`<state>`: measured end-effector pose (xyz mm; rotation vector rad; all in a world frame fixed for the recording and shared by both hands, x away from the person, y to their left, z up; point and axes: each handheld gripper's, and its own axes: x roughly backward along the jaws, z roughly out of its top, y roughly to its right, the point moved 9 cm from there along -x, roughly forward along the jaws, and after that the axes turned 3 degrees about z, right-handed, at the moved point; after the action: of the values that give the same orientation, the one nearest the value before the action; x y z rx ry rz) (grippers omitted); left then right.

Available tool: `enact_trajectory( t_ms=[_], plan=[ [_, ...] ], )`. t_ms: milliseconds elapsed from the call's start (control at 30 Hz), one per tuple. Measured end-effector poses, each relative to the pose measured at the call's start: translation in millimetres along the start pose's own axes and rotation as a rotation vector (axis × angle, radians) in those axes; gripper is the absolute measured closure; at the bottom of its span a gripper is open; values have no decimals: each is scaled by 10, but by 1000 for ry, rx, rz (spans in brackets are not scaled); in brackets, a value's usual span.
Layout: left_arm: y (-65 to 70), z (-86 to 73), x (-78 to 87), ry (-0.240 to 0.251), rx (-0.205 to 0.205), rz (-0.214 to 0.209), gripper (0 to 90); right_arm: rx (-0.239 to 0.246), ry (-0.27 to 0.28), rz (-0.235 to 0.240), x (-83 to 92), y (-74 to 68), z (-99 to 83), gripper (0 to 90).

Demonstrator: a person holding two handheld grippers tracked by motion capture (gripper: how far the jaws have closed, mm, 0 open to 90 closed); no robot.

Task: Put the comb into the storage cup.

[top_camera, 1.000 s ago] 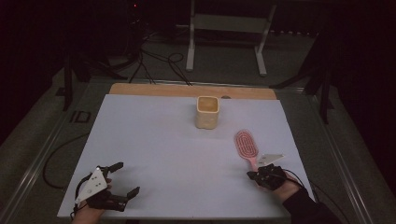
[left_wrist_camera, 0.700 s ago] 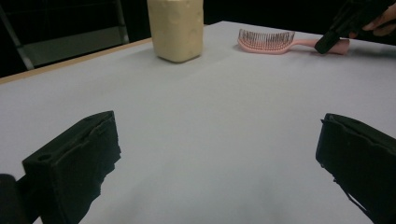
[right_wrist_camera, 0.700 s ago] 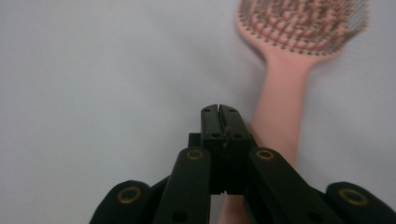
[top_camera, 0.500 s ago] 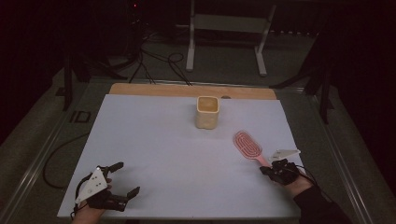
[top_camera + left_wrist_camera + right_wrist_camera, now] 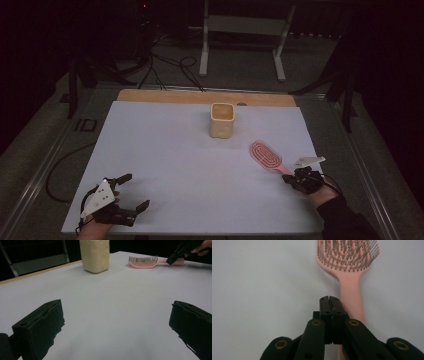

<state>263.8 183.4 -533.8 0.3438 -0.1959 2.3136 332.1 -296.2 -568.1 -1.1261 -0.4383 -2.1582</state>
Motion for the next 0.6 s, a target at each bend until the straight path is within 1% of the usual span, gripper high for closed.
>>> enact_trajectory(
  t_ms=[133, 200, 300, 467, 600],
  plan=[
    [2, 0, 5, -1, -3, 2, 0, 22, 11, 1, 45, -17, 42, 900],
    [-2, 2, 3, 2, 2, 0, 0, 36, 15, -4, 77, -22, 67, 900],
    [-1, 0, 4, 1, 1, 1, 0, 42, 30, -4, 144, -29, 124, 900],
    [1, 0, 5, 1, 2, 1, 0, 76, 45, -15, 274, -18, 231, 900],
    [-3, 1, 4, 1, 2, 1, 0, 98, 37, -16, 365, -2, 304, 899]
  ],
)
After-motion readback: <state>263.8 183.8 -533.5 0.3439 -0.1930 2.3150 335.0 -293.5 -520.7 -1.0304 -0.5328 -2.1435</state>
